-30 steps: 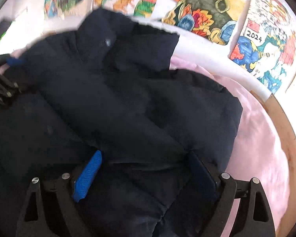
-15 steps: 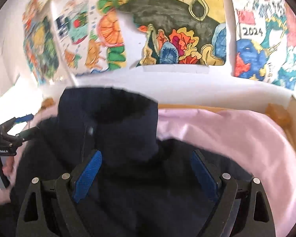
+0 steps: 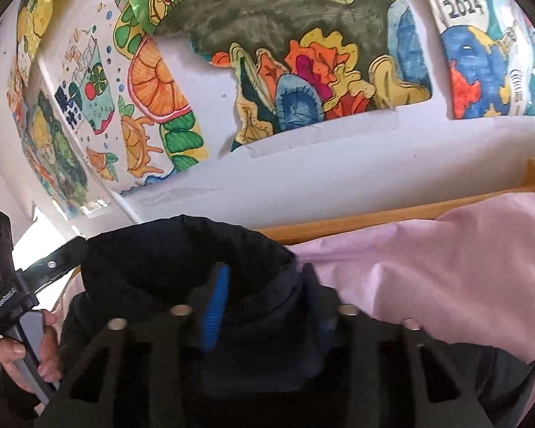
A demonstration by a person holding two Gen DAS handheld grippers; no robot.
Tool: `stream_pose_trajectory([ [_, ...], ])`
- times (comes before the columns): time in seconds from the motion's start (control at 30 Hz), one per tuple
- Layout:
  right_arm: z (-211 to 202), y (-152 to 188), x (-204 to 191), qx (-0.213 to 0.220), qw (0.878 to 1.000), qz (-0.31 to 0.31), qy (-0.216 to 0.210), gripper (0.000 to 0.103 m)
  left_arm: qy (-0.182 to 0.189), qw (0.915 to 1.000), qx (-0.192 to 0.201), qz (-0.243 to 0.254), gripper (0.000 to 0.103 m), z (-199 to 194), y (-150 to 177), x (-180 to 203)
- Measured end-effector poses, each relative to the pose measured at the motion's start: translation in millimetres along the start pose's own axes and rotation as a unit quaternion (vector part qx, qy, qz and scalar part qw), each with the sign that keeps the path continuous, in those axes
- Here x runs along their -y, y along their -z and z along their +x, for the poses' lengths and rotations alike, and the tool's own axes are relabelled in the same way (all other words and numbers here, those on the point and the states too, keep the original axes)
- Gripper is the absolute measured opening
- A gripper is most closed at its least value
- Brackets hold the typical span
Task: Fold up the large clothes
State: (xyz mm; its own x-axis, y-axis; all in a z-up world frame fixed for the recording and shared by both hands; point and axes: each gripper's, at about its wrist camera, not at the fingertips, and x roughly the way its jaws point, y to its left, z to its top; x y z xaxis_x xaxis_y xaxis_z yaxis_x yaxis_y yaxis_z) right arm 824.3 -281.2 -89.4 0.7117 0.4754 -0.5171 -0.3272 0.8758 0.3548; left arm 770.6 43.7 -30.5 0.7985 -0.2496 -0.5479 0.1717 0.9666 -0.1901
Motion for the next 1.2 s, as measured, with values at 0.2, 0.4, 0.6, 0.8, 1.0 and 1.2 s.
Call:
stream_pose_trajectory([
  [0.2, -18, 8, -2, 0.030, 1.000, -0.006, -0.004, 0.012, 0.012, 0.9994, 0.028, 0.019, 0.007, -24, 6, 9],
  [0.4, -66, 19, -14, 0.073, 0.996, -0.045, -0.023, 0.010, 0.030, 0.9955, 0.073, 0.053, 0.005, -85, 25, 10],
  [0.6, -113, 44, -34, 0.092, 0.988, -0.121, -0.023, 0.009, 0.055, 0.9914, 0.092, 0.075, 0.005, -126, 55, 10],
  [0.8, -140, 98, -63, 0.087, 0.969, -0.233, 0.003, 0.007, 0.059, 0.9902, 0.080, 0.098, 0.005, -154, 105, 17],
  [1.0, -139, 148, -66, 0.056, 0.953, -0.296, 0.036, 0.007, 0.033, 0.9890, 0.026, 0.142, 0.005, -138, 150, 22],
  [1.2, -111, 171, -60, 0.025, 0.948, -0.310, 0.062, 0.007, 0.013, 0.9907, -0.019, 0.134, 0.005, -99, 167, 15],
])
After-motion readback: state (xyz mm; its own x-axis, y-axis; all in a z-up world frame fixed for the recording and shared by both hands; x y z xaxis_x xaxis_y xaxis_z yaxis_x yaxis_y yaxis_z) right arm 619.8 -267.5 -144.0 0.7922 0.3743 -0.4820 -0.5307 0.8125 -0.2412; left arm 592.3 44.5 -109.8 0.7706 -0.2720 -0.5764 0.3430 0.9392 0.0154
